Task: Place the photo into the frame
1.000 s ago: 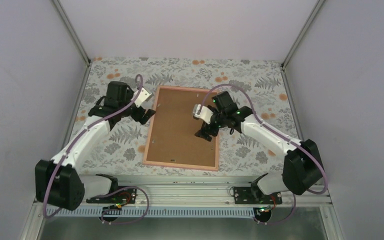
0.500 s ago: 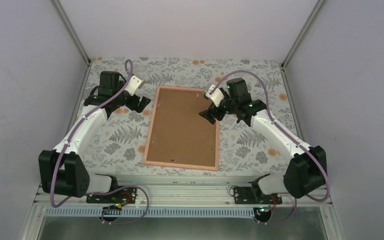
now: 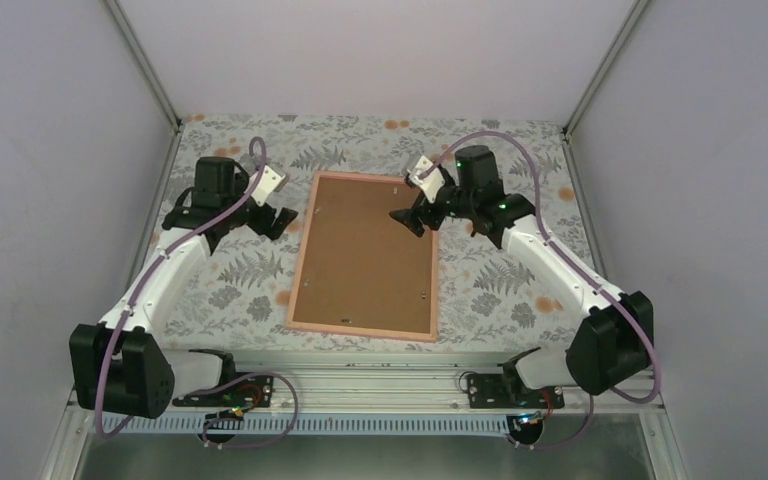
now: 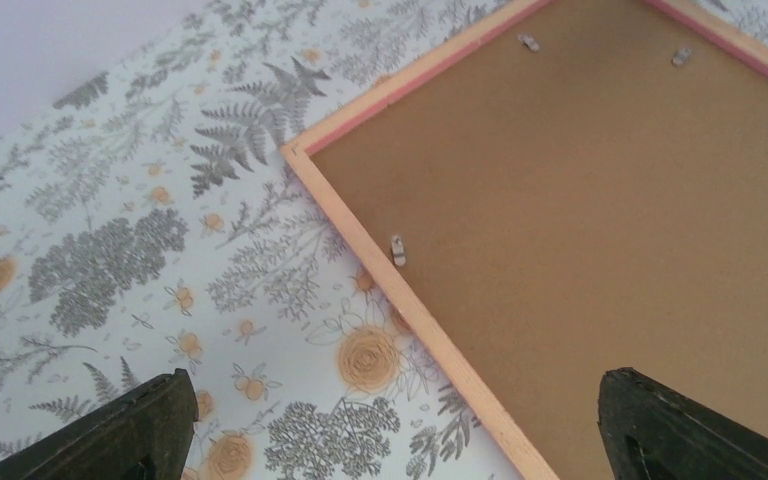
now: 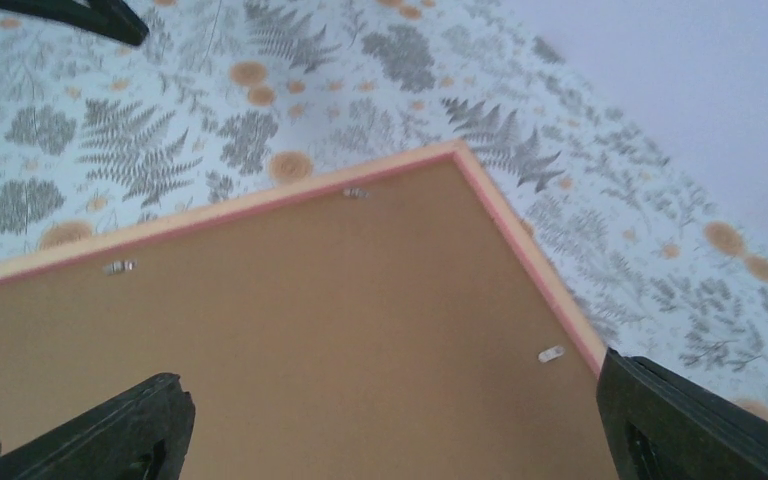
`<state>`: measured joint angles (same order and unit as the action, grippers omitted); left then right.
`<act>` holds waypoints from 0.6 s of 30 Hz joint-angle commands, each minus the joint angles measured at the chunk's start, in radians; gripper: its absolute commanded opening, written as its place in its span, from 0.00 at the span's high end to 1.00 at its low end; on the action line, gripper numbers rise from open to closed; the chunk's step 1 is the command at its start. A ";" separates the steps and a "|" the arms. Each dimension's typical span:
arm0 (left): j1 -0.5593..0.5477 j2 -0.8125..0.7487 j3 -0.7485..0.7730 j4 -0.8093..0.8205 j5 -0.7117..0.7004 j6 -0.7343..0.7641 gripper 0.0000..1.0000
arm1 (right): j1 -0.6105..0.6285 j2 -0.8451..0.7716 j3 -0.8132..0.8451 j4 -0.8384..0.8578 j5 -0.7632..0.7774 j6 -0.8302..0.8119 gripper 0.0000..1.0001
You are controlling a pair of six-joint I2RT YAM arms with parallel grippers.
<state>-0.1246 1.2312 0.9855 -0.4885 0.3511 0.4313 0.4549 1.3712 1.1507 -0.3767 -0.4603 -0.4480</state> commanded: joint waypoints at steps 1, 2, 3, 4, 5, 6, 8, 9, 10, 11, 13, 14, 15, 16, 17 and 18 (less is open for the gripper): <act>-0.003 -0.005 -0.041 0.009 0.023 0.062 0.00 | 0.000 0.034 -0.088 0.006 -0.025 -0.095 0.00; -0.011 0.008 -0.040 0.006 0.021 0.069 0.00 | 0.003 0.035 -0.107 0.009 -0.026 -0.119 0.00; -0.019 0.025 -0.033 0.001 0.019 0.077 0.00 | 0.008 0.037 -0.122 0.004 -0.016 -0.144 0.00; -0.024 0.049 -0.027 -0.002 0.015 0.081 0.00 | 0.016 0.042 -0.132 0.001 -0.005 -0.158 0.00; -0.029 0.066 -0.021 0.000 0.008 0.077 0.00 | 0.021 0.046 -0.139 0.001 -0.007 -0.166 0.00; -0.031 0.080 -0.018 0.005 0.004 0.061 0.00 | 0.023 0.052 -0.146 0.007 -0.014 -0.170 0.00; -0.033 0.093 -0.023 0.014 0.010 0.035 0.00 | 0.036 0.072 -0.152 0.027 -0.013 -0.165 0.00; -0.038 0.096 -0.032 0.019 0.013 0.029 0.00 | 0.047 0.085 -0.146 0.021 -0.010 -0.165 0.00; -0.045 0.098 -0.043 0.023 0.009 0.026 0.00 | 0.057 0.098 -0.139 0.016 -0.005 -0.166 0.00; -0.050 0.105 -0.051 0.026 0.002 0.024 0.00 | 0.068 0.107 -0.135 0.012 0.007 -0.172 0.00; -0.057 0.121 -0.053 0.021 -0.010 0.023 0.00 | 0.079 0.122 -0.138 0.021 0.027 -0.184 0.00; -0.059 0.131 -0.044 0.015 -0.014 0.025 0.00 | 0.081 0.130 -0.140 0.021 0.031 -0.186 0.00; -0.061 0.142 -0.039 0.013 -0.024 0.026 0.00 | 0.087 0.138 -0.146 0.024 0.037 -0.188 0.00; -0.064 0.149 -0.034 0.012 -0.035 0.026 0.00 | 0.091 0.147 -0.152 0.028 0.047 -0.191 0.00; -0.066 0.154 -0.029 0.009 -0.044 0.027 0.00 | 0.093 0.153 -0.160 0.036 0.057 -0.193 0.00; -0.068 0.157 -0.026 0.008 -0.057 0.029 0.00 | 0.097 0.160 -0.167 0.046 0.068 -0.196 0.00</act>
<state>-0.1844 1.3689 0.9428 -0.4885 0.3347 0.4599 0.5381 1.5009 1.0050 -0.3748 -0.4351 -0.6098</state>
